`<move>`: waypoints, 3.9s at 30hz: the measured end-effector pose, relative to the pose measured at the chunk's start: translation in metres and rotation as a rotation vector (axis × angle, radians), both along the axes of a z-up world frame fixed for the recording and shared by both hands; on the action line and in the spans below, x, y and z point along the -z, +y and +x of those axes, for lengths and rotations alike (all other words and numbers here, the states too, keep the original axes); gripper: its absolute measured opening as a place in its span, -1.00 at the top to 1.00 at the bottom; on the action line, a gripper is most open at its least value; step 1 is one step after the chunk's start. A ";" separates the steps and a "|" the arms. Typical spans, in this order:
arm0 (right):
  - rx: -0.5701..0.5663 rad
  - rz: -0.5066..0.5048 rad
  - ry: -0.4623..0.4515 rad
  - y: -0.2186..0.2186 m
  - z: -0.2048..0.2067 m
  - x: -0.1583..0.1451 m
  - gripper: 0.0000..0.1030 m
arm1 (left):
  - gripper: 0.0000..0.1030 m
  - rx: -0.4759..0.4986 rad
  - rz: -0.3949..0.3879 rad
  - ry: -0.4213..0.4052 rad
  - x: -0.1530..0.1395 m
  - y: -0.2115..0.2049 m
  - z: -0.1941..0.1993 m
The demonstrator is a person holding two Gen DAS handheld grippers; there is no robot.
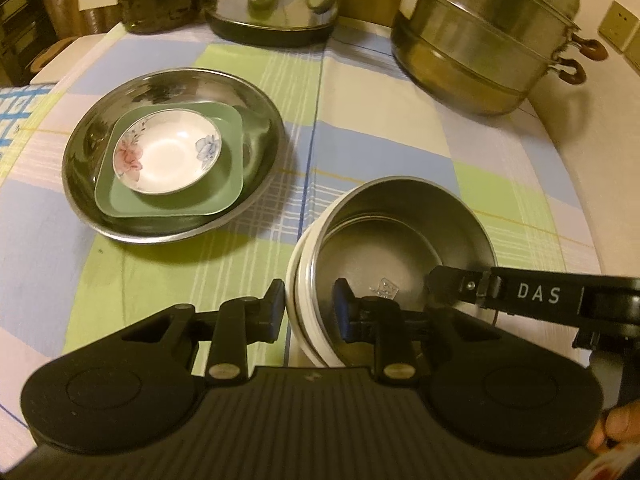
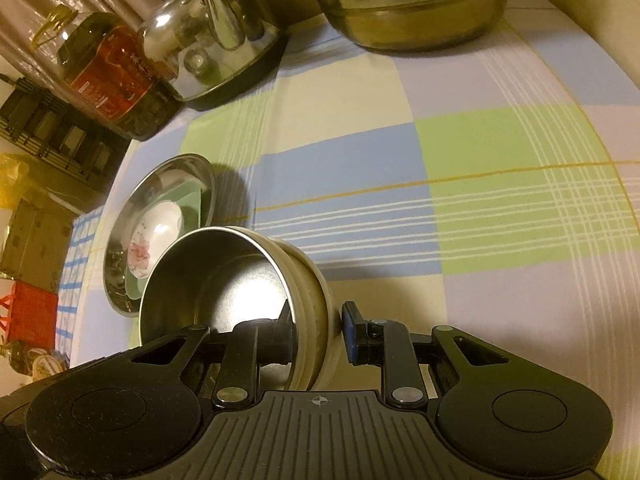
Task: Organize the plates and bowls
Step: 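Carry the bowl stack over the steel tray with the right tool, then lower the bowl stack onto the saucer in the steel tray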
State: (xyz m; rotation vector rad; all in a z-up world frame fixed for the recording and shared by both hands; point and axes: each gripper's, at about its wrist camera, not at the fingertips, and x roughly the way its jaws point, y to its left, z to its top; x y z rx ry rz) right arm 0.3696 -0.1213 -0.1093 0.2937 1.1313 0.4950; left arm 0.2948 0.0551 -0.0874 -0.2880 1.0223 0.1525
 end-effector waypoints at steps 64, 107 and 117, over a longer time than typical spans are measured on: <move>-0.101 -0.054 -0.089 0.104 -0.001 -0.054 0.62 | 0.56 -0.032 -0.037 -0.083 -0.046 0.105 -0.010; -0.127 -0.072 0.002 0.206 0.086 -0.028 0.62 | 0.56 -0.107 -0.065 -0.022 -0.019 0.200 0.065; -0.114 -0.054 0.031 0.206 0.087 -0.014 0.62 | 0.56 -0.111 -0.055 -0.003 -0.011 0.200 0.065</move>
